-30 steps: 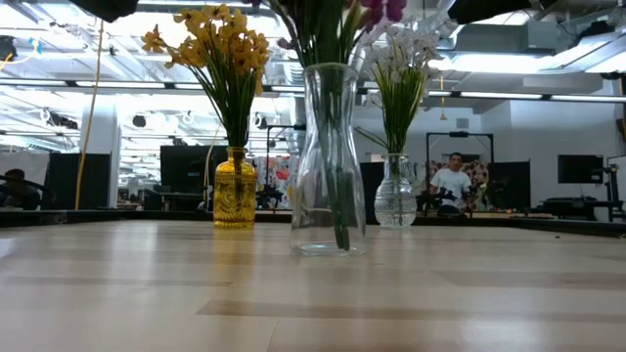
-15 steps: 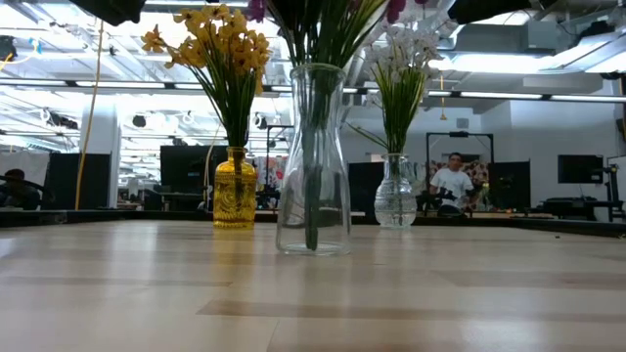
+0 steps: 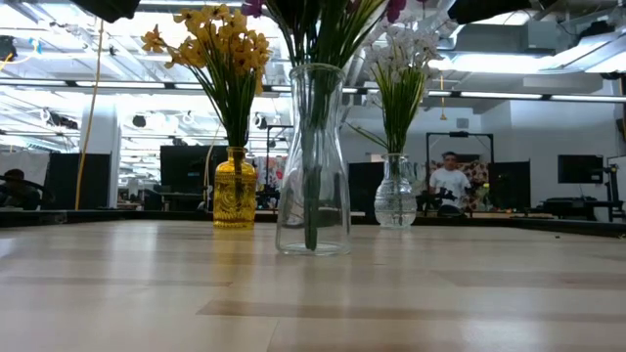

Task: Sort flowers into vase by color
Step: Put the violet flowers into the bottom transparent vase, then return to Home Position

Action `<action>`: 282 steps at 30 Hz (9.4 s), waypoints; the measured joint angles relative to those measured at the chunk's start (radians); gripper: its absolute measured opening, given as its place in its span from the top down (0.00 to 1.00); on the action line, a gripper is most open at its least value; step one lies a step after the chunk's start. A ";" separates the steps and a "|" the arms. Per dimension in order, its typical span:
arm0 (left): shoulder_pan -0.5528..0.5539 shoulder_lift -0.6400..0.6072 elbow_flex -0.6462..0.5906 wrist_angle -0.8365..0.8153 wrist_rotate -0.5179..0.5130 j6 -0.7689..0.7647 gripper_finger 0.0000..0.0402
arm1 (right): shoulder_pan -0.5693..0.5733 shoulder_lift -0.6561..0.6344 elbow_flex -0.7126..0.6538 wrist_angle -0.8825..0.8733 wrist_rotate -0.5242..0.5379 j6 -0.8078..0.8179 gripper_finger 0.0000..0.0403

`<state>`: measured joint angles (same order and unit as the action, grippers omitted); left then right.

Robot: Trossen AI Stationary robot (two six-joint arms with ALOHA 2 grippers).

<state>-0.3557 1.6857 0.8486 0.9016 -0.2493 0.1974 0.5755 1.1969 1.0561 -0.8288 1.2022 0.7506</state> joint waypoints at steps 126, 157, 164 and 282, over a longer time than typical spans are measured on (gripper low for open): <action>0.188 -1.660 -0.598 -1.014 -0.244 -0.068 1.00 | -0.311 -1.196 -0.804 0.570 -0.708 -0.697 0.94; 0.495 -1.674 -0.840 -0.848 0.119 -0.078 1.00 | -0.714 -1.177 -1.049 0.855 -1.144 -0.732 0.93; 0.511 -1.674 -0.840 -0.855 0.148 -0.074 1.00 | -0.760 -1.167 -1.049 0.851 -1.155 -0.732 0.91; 0.511 -1.673 -0.842 -0.852 0.125 -0.097 1.00 | -0.761 -1.164 -1.052 0.851 -1.150 -0.732 0.89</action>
